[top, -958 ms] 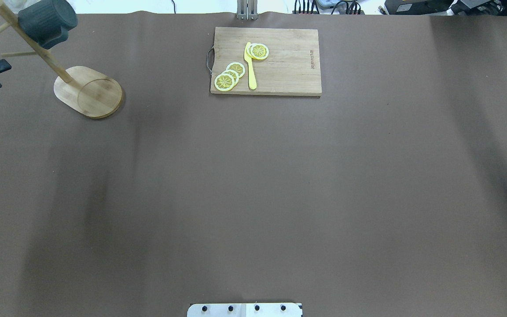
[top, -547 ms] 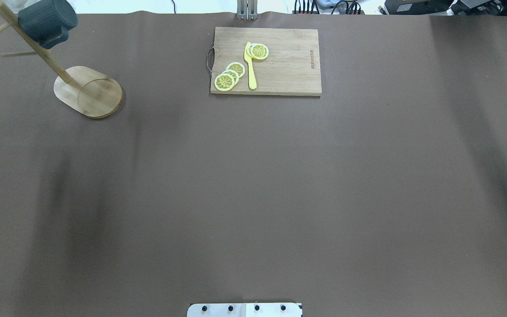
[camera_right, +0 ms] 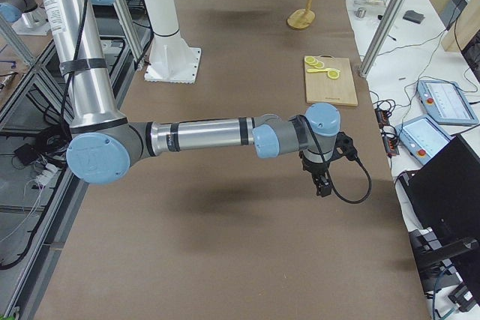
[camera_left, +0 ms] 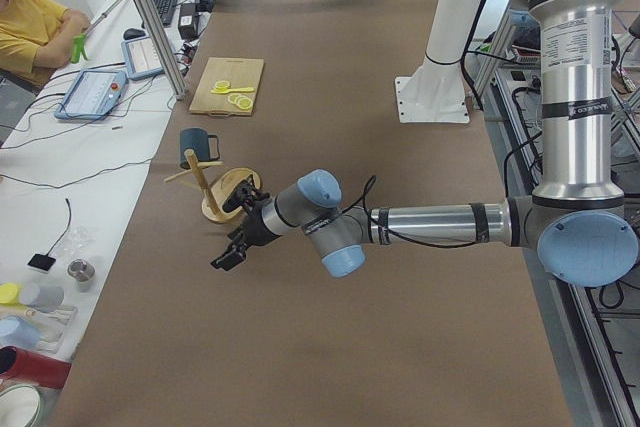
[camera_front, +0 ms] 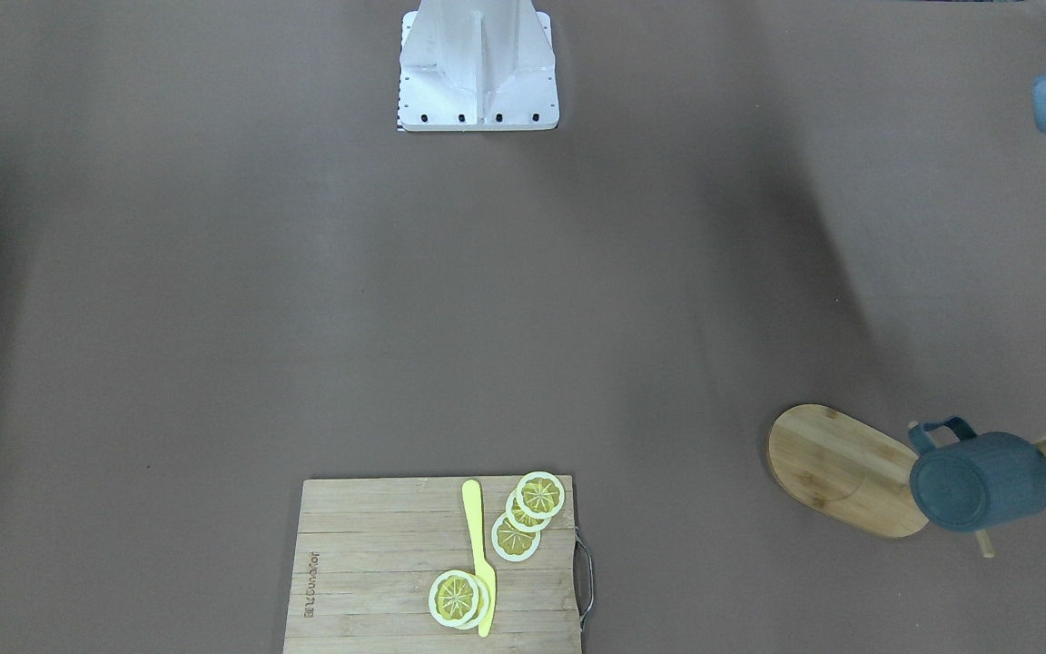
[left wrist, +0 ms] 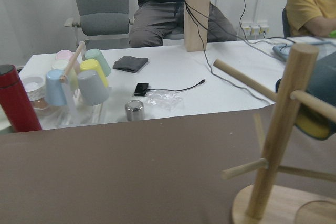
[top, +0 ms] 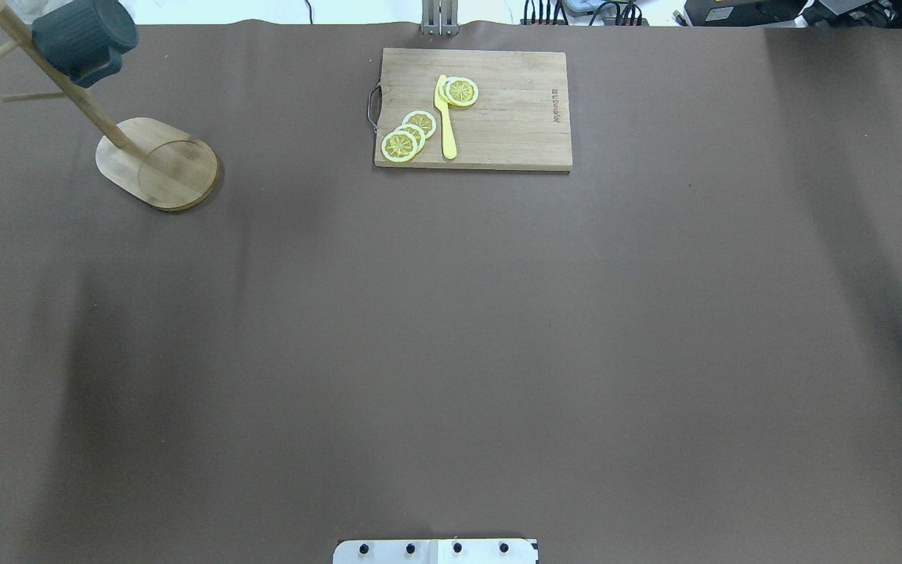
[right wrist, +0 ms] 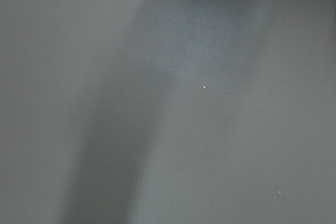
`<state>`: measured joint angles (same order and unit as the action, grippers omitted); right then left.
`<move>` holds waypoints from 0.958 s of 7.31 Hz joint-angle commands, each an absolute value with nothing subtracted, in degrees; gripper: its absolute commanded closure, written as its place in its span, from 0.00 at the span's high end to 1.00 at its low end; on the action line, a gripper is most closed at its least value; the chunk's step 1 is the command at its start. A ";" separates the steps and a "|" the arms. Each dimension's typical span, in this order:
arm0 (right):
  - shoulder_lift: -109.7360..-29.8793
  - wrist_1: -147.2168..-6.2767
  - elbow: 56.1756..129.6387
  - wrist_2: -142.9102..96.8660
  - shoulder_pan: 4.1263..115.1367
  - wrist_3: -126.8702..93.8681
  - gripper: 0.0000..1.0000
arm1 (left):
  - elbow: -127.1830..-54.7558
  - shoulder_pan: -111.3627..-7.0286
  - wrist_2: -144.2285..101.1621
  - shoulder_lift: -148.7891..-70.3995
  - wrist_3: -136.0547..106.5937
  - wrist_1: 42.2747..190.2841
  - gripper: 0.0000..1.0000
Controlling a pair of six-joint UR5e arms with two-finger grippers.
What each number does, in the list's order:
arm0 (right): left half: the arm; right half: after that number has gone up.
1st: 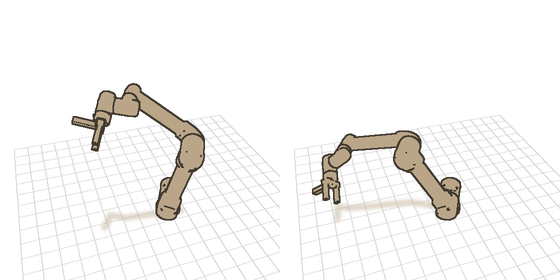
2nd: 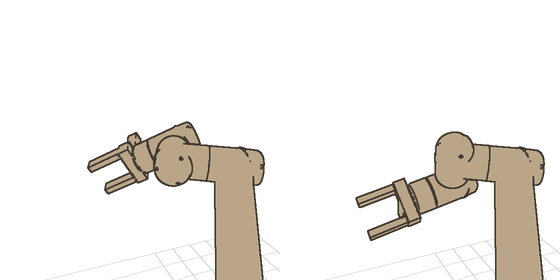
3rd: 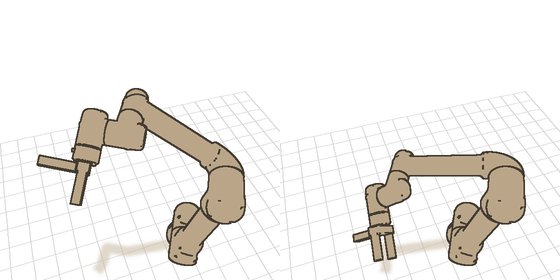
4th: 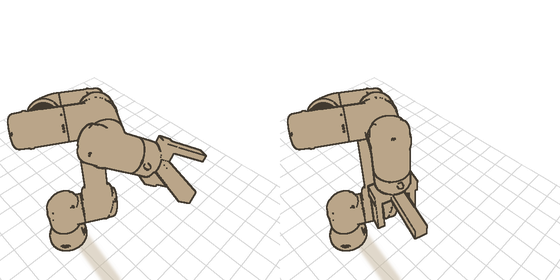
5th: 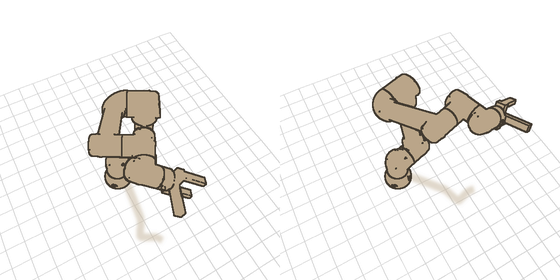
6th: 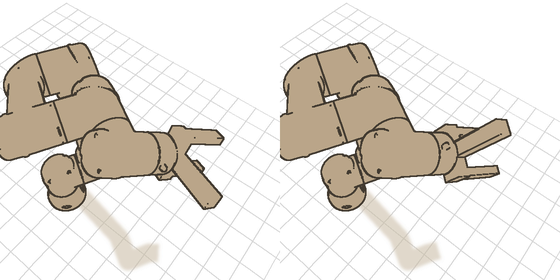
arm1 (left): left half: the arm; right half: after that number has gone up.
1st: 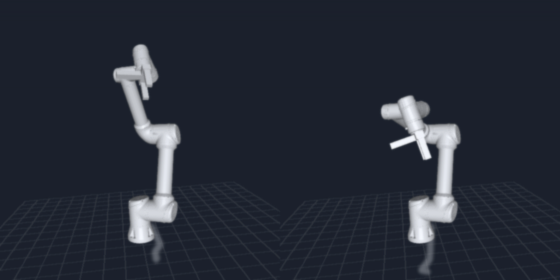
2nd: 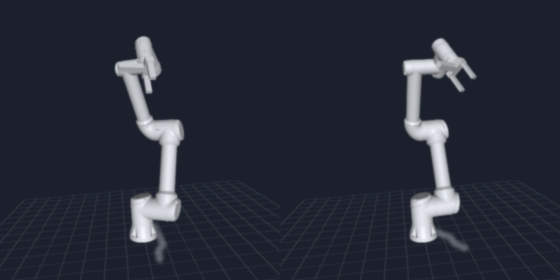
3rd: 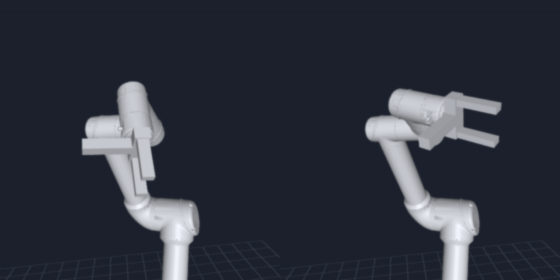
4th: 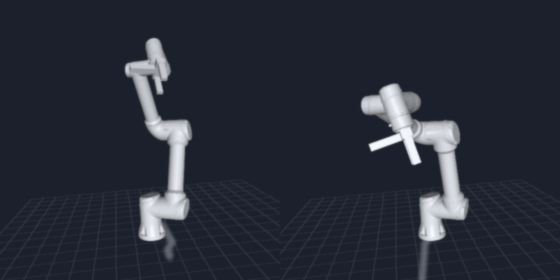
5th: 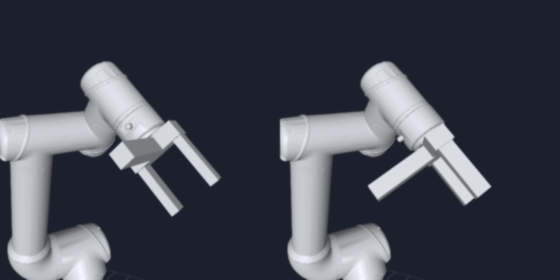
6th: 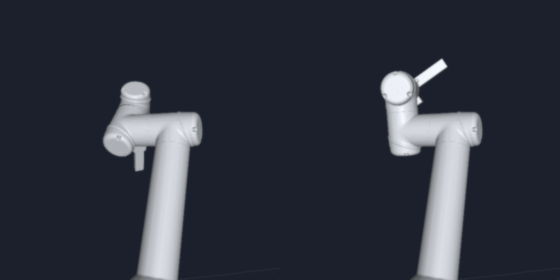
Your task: Hang cup on storage rack
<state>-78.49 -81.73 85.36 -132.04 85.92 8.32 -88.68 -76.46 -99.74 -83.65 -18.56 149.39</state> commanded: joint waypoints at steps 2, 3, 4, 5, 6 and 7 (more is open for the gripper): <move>-78.92 -82.17 85.34 -132.89 85.61 8.26 1.00 | -88.94 -82.68 -115.45 -84.28 -9.14 128.93 0.97; -79.27 -82.53 85.34 -133.67 85.61 8.26 1.00 | -89.64 -85.05 -128.89 -86.29 -9.58 120.84 0.97; -79.71 -82.70 84.91 -136.47 85.52 8.17 1.00 | -92.17 -88.91 -141.20 -87.35 -9.67 111.02 0.97; -80.67 -82.79 84.82 -139.02 85.60 8.00 1.00 | -96.46 -89.21 -145.85 -87.54 -9.84 102.83 0.97; -81.47 -84.45 84.81 -140.09 85.61 8.00 1.00 | -99.90 -89.21 -146.77 -87.37 -10.02 95.00 0.97; -82.52 -84.90 84.90 -139.40 85.61 8.09 1.00 | -102.54 -89.30 -146.08 -86.58 -10.02 92.66 0.97</move>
